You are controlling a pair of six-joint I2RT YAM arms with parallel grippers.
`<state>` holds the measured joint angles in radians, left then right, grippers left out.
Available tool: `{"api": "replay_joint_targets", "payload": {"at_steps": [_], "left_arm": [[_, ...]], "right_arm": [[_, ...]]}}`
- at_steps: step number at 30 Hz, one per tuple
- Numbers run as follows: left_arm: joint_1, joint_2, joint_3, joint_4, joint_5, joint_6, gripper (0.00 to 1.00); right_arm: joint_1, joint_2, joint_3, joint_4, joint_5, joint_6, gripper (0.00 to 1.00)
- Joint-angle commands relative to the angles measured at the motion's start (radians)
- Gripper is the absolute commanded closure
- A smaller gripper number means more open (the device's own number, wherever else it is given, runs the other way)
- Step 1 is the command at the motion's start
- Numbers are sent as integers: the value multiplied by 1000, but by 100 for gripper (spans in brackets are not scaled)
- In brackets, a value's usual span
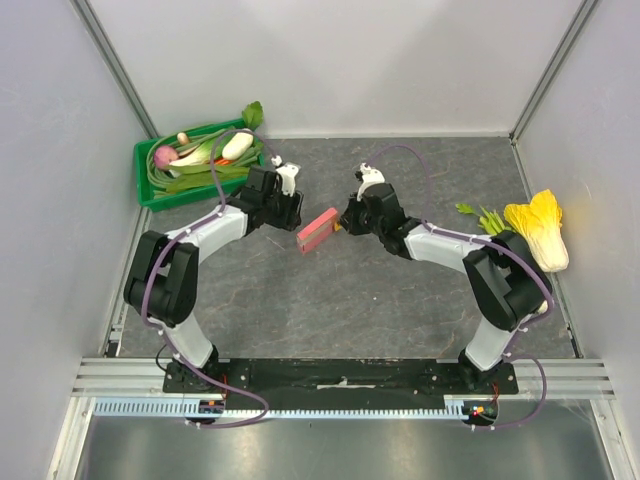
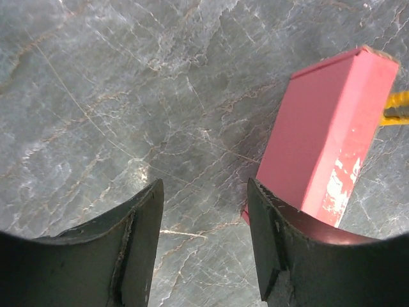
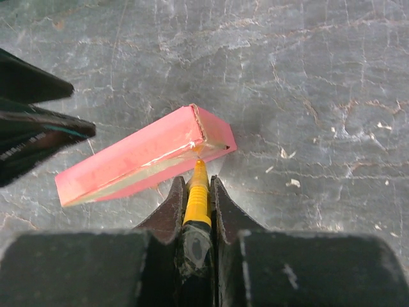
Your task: Unpack the express box
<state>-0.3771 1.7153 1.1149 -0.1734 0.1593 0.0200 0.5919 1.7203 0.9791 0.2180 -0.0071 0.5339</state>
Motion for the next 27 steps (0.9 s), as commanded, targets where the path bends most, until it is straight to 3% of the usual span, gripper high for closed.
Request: {"api": "replay_joint_targets", "payload": {"at_steps": [1,15,23,27], "left_arm": [[0,47,20,-29,61,-71,40],[23,46,-44,78,322,-121,43],[53,11,-50,77,272,-111,48],[61,-84,-69,94,192,-88,48]], "right_arm": [[0,36,81,63,-25,20,100],[9,176,259,43,-148,26,100],[23,183,296,6,-145,32,100],[23,159,355,-64,-113,46,100]]}}
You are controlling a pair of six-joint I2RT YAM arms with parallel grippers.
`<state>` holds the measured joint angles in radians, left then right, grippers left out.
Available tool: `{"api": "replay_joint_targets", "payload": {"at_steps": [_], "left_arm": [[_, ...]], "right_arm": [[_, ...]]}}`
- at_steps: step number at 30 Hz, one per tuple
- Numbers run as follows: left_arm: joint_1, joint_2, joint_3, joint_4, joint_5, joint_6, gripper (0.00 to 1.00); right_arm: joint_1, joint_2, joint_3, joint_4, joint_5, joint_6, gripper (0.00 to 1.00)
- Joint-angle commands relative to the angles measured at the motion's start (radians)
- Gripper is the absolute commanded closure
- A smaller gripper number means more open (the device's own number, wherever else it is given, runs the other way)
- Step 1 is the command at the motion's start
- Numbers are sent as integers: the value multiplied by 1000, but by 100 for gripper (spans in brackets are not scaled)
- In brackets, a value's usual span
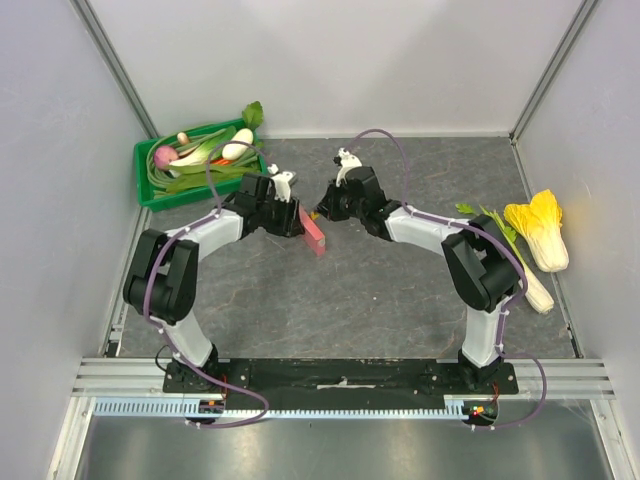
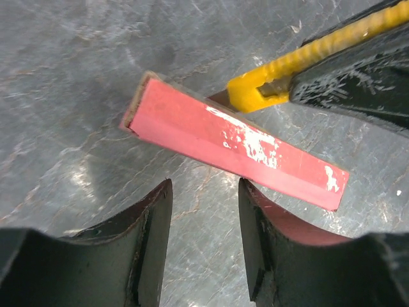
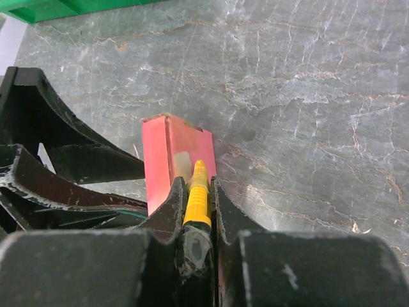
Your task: Unpack the express box
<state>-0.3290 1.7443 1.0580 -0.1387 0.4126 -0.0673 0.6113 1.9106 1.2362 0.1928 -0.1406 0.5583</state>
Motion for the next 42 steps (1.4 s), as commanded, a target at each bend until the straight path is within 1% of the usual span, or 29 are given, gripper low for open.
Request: {"api": "replay_joint_targets", "payload": {"at_steps": [1,4,9,11,12,13,15,16,17,18,20,21,22,23,24,29,30,32,33,34,36,38,39,42], "left_arm": [[13,-126,-15,65,-92,10,48],[15,-184,-20,73,-146,23,48],[15,-258,-24,102,-244,34,47],[16,-273,-16,117,-297,32,42],[16,-276,-1,120,-345,26,36],[16,-276,10,123,-377,15,38],[21,-275,45,129,-452,-21,48],[37,-273,62,128,-455,-75,46],[47,-269,80,122,-456,-100,48],[57,-264,112,110,-439,-147,57],[99,-259,140,103,-388,-186,59],[114,-249,169,91,-312,-201,47],[142,-238,189,67,-278,-200,36],[148,-229,213,39,-267,-203,12],[150,-218,239,22,-264,-203,1],[154,-227,218,47,-241,-189,2],[154,-223,221,45,-182,-184,5],[154,-184,232,30,-99,-186,8],[154,-166,247,24,-16,-199,13],[153,-128,249,22,30,-212,16],[150,-88,252,43,144,-253,22],[131,-22,266,44,193,-259,25],[122,1,272,36,206,-256,27],[56,60,295,18,218,-215,28]], "right_arm": [[4,-35,111,-49,25,20,100],[4,-41,147,-88,41,9,100],[4,-87,149,-128,88,-21,100],[8,-125,141,-135,98,-58,100],[11,-137,134,-144,102,-72,100],[16,-154,123,-144,107,-87,100],[30,-208,80,-138,111,-136,100],[34,-226,62,-133,114,-152,100],[48,-264,21,-127,119,-165,100],[54,-284,0,-115,121,-194,100],[76,-329,-52,-107,127,-222,100],[84,-343,-66,-104,131,-242,100],[90,-352,-93,-101,133,-251,100],[99,-366,-104,-99,131,-258,100],[105,-372,-116,-93,133,-259,100],[145,-377,-176,-64,122,-270,100],[153,-375,-178,-62,127,-276,100],[185,-361,-182,-61,133,-302,100],[195,-355,-185,-61,133,-310,100],[214,-349,-187,-61,166,-317,100],[226,-328,-188,-64,180,-328,100],[240,-312,-198,-56,196,-331,100],[243,-306,-199,-53,199,-330,100],[249,-286,-207,-49,213,-322,100]]}}
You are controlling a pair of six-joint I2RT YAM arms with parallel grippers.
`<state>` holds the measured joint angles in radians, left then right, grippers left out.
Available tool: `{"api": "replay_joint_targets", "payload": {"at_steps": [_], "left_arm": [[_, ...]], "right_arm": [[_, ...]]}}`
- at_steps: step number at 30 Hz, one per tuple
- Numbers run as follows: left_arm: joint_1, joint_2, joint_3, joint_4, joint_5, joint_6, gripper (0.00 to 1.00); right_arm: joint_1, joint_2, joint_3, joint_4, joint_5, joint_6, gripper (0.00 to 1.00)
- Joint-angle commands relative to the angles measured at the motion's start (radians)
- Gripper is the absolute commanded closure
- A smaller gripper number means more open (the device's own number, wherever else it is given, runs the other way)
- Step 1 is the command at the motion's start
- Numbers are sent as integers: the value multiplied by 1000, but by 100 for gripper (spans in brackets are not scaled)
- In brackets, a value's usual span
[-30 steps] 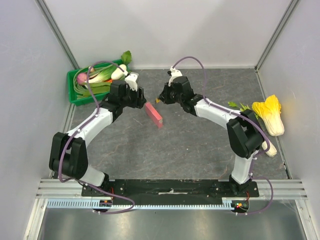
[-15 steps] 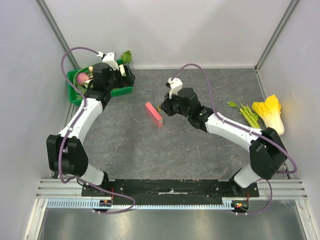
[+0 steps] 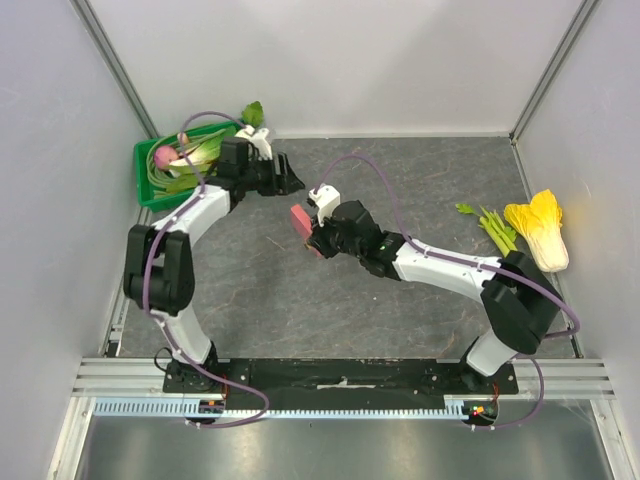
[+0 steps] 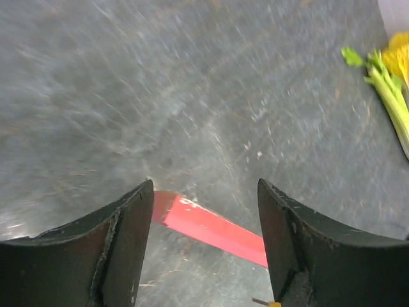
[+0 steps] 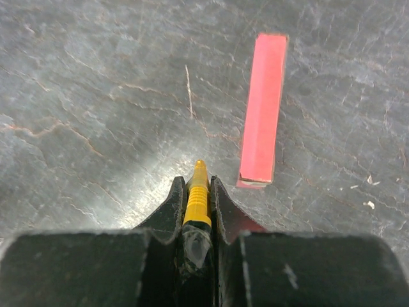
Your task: Unpack the express box
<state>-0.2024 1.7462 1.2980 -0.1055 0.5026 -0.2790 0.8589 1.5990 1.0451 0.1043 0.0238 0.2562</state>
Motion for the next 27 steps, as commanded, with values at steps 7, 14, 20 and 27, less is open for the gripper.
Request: {"api": "replay_joint_targets", "payload": {"at_steps": [7,14,20,27], "left_arm": [[-134,166,141,-75,129,70,29],[-140,213,189,-191,103,152,33],[-143,196,124,-211,86,187,34],[-147,188,101,-246,70,227,35]], "right_arm": [[5,59,-40,64,128,14,100],[5,65,-63,81,208,57,100],[5,61,-72,81,258,67,100],[5,59,-83,81,260,75,100]]}}
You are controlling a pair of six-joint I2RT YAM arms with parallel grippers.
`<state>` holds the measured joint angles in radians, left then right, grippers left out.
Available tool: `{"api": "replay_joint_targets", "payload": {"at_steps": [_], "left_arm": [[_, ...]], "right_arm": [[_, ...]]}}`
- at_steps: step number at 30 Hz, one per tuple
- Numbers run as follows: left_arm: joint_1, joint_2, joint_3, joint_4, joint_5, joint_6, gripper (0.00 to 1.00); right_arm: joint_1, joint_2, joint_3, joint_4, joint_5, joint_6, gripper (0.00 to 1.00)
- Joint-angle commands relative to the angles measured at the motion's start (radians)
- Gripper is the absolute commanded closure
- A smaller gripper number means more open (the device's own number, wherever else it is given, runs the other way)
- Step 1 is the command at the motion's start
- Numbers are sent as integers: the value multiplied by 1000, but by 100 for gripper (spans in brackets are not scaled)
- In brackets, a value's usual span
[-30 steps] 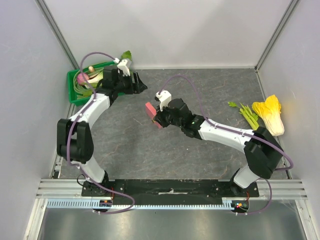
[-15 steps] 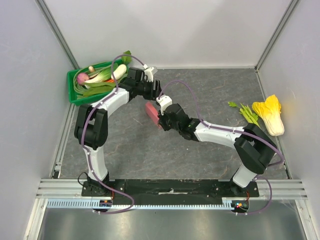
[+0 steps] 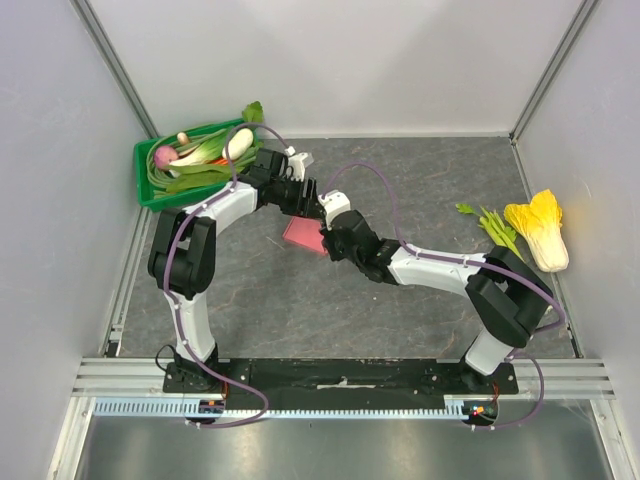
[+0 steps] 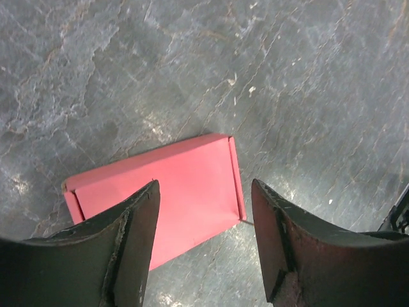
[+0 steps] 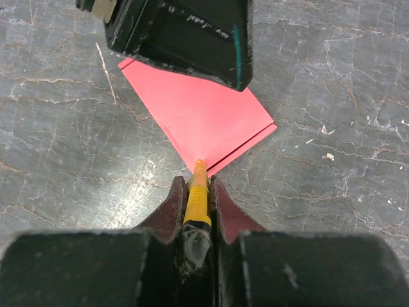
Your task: Unpack the express box
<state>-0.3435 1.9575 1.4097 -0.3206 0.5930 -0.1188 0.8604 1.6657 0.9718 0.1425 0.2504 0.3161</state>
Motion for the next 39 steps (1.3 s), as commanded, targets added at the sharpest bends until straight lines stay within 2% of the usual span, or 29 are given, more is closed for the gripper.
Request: {"api": "replay_joint_targets", "payload": {"at_steps": [1,7,20,31,39], "left_arm": [[-6,-25,-15,-34,-24,68,35],[-8,-48,-23,-35,-74,68,37],[1,-129,-37,-23,-329,-27,38],[11,-86,-3,-63,-366,-104,38],[12,-42,25,-72,-303,-117,38]], "right_arm": [[3,-7,-12,43,33,14,100],[3,2,-19,46,15,15,100],[-50,9,-33,25,12,47,100],[-175,14,5,19,16,26,100],[-225,100,139,-7,12,70,100]]}}
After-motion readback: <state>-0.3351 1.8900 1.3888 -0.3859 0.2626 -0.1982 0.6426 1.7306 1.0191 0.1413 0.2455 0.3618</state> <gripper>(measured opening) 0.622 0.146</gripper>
